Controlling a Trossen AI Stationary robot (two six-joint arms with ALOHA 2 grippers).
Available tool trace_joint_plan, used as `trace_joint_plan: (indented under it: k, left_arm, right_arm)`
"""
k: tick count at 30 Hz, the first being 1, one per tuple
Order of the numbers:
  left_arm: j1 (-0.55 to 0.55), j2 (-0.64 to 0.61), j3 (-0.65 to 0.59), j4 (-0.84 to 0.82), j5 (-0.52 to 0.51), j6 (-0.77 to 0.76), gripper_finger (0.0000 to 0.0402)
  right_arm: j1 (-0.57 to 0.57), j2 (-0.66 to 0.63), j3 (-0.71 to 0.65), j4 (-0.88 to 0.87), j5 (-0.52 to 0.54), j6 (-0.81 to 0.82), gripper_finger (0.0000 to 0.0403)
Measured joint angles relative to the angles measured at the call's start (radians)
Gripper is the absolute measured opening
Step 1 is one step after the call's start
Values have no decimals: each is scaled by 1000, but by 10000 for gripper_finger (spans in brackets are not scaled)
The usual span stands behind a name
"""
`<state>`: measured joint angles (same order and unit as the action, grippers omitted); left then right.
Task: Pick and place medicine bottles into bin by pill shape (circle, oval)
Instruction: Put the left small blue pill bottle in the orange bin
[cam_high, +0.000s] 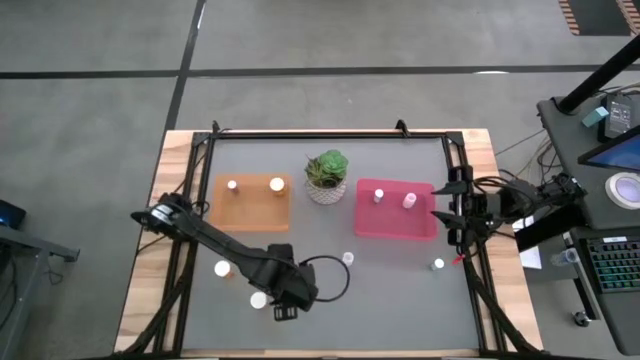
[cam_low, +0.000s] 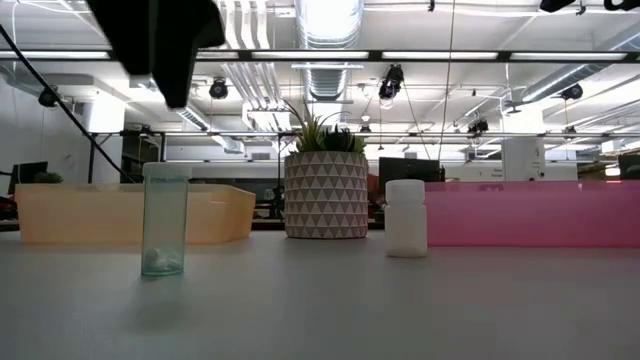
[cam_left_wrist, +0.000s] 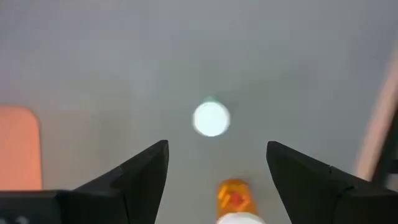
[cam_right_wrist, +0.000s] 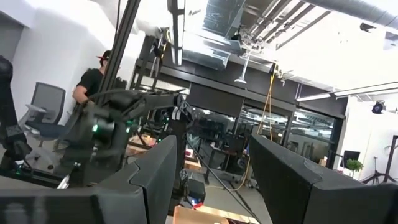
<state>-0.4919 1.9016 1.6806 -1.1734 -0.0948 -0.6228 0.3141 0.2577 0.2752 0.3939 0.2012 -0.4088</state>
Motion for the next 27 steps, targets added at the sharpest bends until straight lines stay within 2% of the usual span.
trace_joint_plan:
  k: [14,27]
  left_arm:
    - [3,87,0,20,-11,80,256]
    - [5,90,-47,57,-37,82,256]
  right_arm:
    - [0,-1,0,-15,0,-3,194]
    - [0,-2,0,-15,1,-4,194]
